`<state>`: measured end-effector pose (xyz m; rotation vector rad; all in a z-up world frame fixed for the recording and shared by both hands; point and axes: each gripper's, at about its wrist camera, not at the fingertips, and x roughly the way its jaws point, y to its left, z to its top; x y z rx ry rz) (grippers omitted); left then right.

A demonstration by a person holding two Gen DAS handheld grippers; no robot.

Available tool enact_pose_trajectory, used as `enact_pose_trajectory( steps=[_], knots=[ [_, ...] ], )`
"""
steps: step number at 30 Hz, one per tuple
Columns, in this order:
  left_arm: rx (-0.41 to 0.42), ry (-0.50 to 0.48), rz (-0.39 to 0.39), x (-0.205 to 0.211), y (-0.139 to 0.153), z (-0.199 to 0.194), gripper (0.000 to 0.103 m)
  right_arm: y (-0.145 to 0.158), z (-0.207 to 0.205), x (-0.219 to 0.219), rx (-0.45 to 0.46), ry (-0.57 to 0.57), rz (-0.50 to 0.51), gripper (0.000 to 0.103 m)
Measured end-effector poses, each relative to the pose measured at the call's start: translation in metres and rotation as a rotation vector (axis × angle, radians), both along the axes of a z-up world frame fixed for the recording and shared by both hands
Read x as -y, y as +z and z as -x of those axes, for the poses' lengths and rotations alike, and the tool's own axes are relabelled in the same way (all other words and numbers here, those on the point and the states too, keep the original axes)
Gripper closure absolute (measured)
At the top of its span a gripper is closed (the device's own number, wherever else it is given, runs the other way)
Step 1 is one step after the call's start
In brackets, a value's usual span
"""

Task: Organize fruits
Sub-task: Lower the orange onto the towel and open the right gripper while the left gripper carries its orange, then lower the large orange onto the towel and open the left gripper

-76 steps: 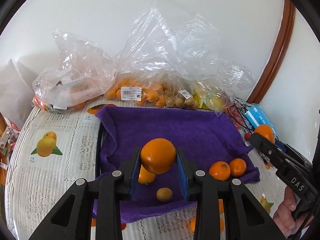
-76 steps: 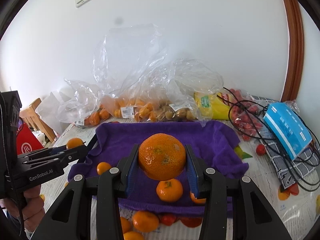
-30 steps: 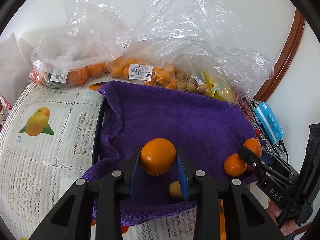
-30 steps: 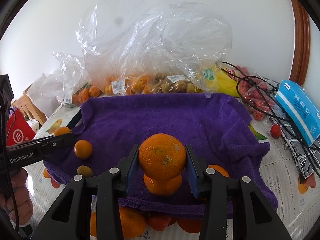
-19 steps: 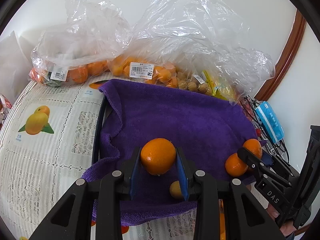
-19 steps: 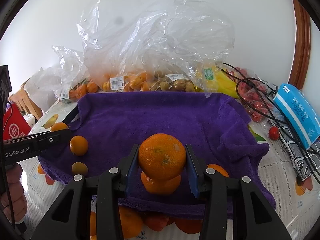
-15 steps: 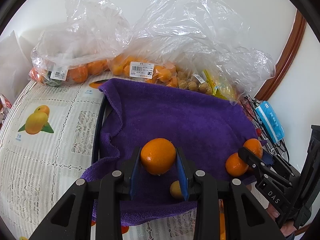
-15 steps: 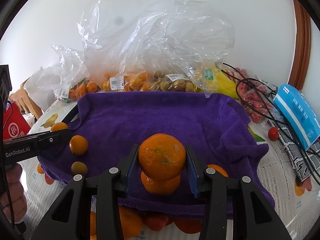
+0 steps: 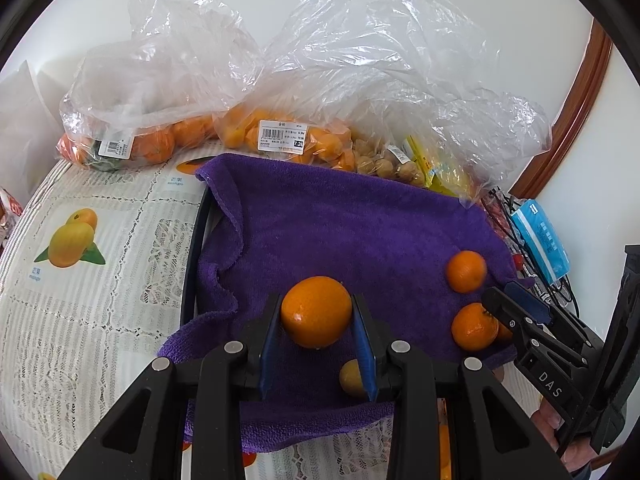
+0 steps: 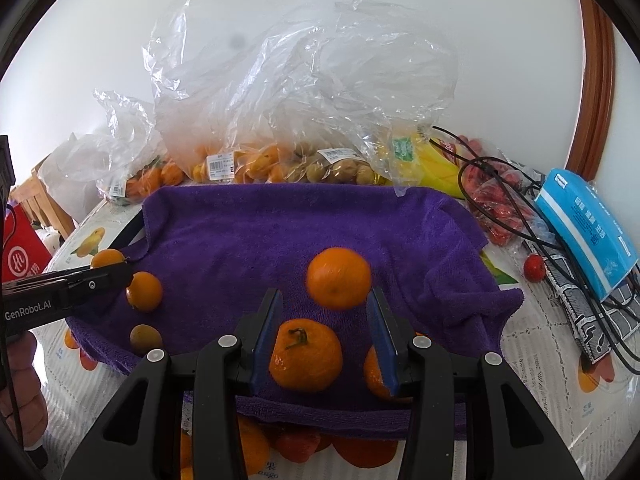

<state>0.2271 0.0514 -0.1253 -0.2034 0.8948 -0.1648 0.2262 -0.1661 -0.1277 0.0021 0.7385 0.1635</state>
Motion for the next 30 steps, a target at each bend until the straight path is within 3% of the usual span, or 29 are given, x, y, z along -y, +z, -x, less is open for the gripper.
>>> enact_pose_trajectory(
  steps=[18, 30],
  knots=[
    [-0.005, -0.025, 0.028, 0.007, -0.005, 0.002, 0.071, 0.004, 0.002, 0.002, 0.005, -0.009, -0.028, 0.051],
    [0.023, -0.038, -0.026, 0.016, -0.006, 0.004, 0.071, 0.006, 0.004, 0.003, 0.013, -0.014, -0.034, 0.05]
  ],
)
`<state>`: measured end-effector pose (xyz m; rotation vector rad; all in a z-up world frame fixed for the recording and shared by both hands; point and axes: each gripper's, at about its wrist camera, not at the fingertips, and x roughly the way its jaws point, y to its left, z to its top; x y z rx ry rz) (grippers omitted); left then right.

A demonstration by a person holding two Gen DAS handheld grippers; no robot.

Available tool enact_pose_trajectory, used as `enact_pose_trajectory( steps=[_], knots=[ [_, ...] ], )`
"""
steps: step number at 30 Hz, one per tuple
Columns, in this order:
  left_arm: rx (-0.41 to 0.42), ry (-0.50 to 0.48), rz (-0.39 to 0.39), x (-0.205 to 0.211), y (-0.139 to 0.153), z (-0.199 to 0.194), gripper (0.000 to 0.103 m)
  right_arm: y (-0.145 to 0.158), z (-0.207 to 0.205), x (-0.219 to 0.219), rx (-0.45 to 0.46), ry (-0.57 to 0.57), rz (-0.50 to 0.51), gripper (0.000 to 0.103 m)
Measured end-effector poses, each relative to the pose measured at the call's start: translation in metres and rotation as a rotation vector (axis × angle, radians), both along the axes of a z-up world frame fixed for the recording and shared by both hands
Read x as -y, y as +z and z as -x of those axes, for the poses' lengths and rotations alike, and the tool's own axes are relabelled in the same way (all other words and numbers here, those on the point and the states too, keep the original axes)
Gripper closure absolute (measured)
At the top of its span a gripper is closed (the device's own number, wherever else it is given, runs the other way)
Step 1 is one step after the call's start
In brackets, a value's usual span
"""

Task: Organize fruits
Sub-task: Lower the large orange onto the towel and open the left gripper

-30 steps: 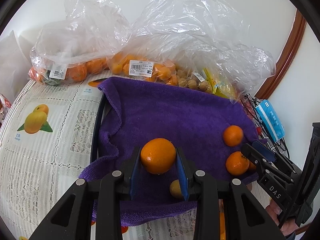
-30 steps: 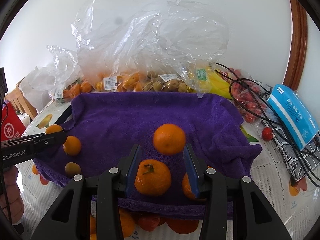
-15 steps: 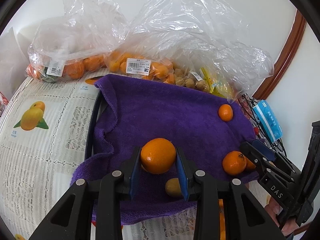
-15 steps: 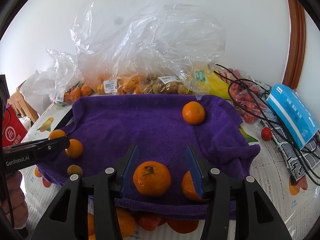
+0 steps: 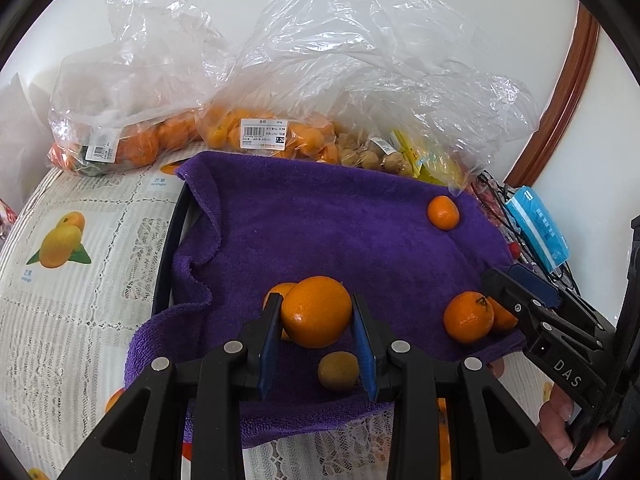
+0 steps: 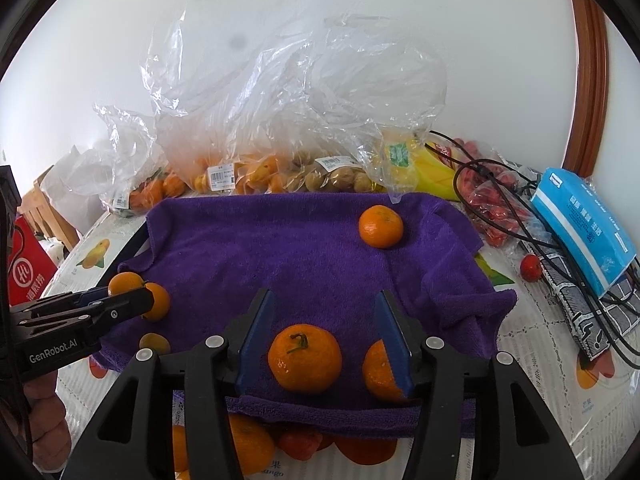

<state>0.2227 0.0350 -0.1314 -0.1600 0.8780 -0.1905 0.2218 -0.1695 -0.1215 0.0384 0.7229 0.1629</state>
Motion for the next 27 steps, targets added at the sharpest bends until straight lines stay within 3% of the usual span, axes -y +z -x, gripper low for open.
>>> enact_pose_trajectory(
  steps=[4, 15, 27],
  knots=[
    [0.0, 0.001, 0.0, 0.001, -0.001, 0.0, 0.068, -0.001, -0.001, -0.001, -0.004, 0.003, 0.004, 0.049],
    [0.012, 0.018, 0.034, -0.007, 0.003, 0.0, 0.046, 0.001, 0.001, -0.001, 0.01, 0.002, 0.017, 0.049],
    [0.032, 0.08, 0.105, -0.032, 0.015, -0.001, 0.043, 0.018, 0.013, -0.001, 0.053, -0.013, 0.019, 0.049]
  ],
)
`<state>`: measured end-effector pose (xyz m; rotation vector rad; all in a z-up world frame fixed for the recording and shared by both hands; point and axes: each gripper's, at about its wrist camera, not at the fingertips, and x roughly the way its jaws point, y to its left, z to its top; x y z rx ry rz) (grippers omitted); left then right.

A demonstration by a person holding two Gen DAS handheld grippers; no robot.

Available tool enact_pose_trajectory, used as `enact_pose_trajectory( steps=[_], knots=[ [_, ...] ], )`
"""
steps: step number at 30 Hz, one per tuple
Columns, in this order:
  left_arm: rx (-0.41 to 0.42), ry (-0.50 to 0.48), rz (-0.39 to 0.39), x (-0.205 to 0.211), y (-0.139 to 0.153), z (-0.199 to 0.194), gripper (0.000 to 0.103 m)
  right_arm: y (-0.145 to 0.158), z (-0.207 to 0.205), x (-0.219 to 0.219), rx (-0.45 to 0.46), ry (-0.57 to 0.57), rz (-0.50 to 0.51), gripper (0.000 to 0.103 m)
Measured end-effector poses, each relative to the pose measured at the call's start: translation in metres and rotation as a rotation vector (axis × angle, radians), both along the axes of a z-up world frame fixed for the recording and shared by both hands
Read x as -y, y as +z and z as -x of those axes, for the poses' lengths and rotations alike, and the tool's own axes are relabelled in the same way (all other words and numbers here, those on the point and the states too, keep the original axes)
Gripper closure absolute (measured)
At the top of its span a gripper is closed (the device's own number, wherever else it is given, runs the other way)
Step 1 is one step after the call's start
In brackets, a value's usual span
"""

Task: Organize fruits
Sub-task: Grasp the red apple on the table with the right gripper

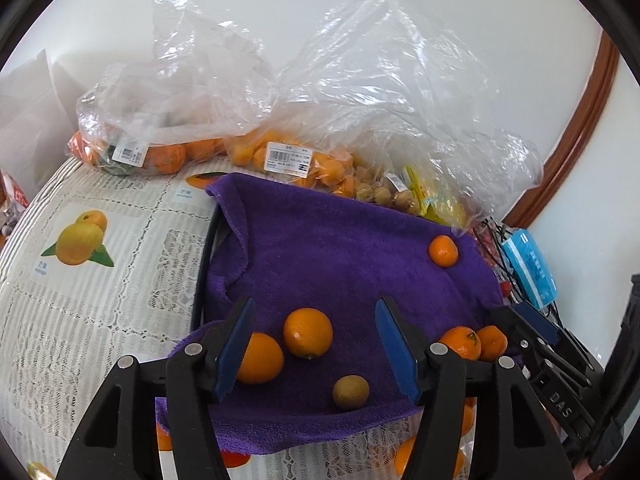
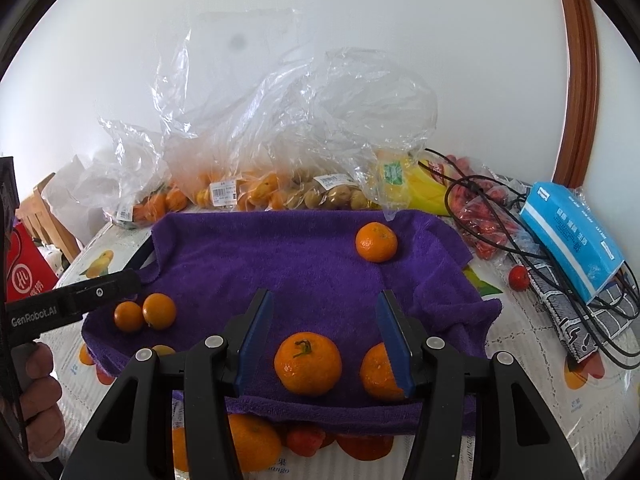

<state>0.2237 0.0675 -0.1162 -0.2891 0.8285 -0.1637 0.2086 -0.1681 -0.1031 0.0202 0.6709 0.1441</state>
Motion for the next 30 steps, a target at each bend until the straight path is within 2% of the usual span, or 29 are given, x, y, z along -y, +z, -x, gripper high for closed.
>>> enact_pose_trajectory(
  steps=[4, 9, 12, 19, 30],
  knots=[
    [-0.019, 0.018, 0.0, -0.004, -0.004, -0.003, 0.043, 0.005, 0.014, 0.002, 0.016, -0.018, 0.002, 0.049],
    [-0.042, 0.023, -0.004, -0.005, -0.007, -0.003, 0.043, -0.004, 0.03, 0.002, -0.056, -0.004, -0.046, 0.053],
    [-0.043, 0.026, -0.007, -0.006, -0.006, 0.0, 0.043, -0.01, 0.04, -0.003, -0.077, -0.018, -0.015, 0.054],
    [-0.035, 0.029, 0.002, -0.017, 0.0, 0.008, 0.043, -0.028, 0.046, 0.005, -0.165, -0.041, -0.046, 0.072],
    [-0.042, 0.035, 0.023, -0.024, 0.001, 0.009, 0.043, -0.047, 0.04, 0.0, -0.226, -0.031, -0.046, 0.075]
  ],
)
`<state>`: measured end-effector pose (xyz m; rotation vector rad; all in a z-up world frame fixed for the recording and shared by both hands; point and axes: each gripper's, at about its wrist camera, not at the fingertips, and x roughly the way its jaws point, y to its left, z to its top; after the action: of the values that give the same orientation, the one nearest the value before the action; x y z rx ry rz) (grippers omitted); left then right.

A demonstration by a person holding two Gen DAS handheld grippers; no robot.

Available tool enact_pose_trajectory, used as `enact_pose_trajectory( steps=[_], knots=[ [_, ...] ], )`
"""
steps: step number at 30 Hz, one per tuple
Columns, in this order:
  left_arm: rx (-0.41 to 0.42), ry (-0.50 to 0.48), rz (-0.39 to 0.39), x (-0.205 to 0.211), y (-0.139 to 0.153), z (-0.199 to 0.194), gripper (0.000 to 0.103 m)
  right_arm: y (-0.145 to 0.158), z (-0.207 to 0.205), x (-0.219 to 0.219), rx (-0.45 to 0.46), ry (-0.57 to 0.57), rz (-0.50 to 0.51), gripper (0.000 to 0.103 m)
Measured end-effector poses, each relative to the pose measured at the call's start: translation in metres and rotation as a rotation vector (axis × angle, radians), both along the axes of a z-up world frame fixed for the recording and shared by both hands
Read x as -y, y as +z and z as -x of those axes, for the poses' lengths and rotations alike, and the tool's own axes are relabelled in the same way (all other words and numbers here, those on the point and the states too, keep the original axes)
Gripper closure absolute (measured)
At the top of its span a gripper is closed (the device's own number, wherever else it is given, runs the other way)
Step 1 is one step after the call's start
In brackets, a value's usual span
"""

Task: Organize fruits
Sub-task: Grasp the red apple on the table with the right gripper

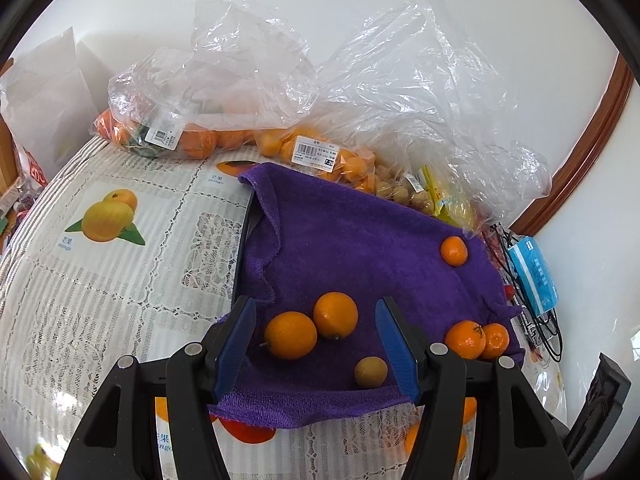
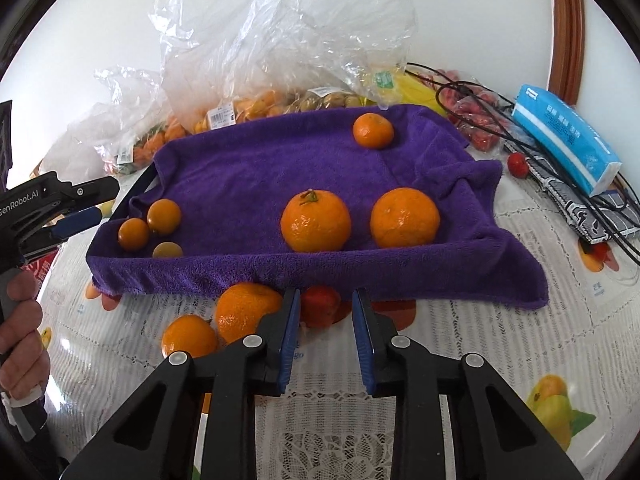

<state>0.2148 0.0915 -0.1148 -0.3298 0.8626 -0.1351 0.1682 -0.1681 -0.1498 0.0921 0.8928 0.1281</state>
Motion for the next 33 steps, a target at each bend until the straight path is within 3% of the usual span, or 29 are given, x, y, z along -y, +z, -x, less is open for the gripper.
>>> enact_pose_trajectory(
  steps=[14, 25, 33],
  knots=[
    [-0.004, -0.01, -0.003, 0.003, 0.001, 0.001, 0.043, -0.01, -0.013, 0.004, -0.063, -0.012, 0.051, 0.075],
    [-0.014, -0.023, -0.009, 0.007, -0.002, 0.0, 0.043, -0.011, -0.006, -0.001, -0.026, 0.003, 0.111, 0.078],
    [0.025, -0.078, -0.033, 0.024, 0.005, 0.011, 0.043, 0.006, 0.012, 0.014, 0.009, -0.039, 0.115, 0.078]
  ],
)
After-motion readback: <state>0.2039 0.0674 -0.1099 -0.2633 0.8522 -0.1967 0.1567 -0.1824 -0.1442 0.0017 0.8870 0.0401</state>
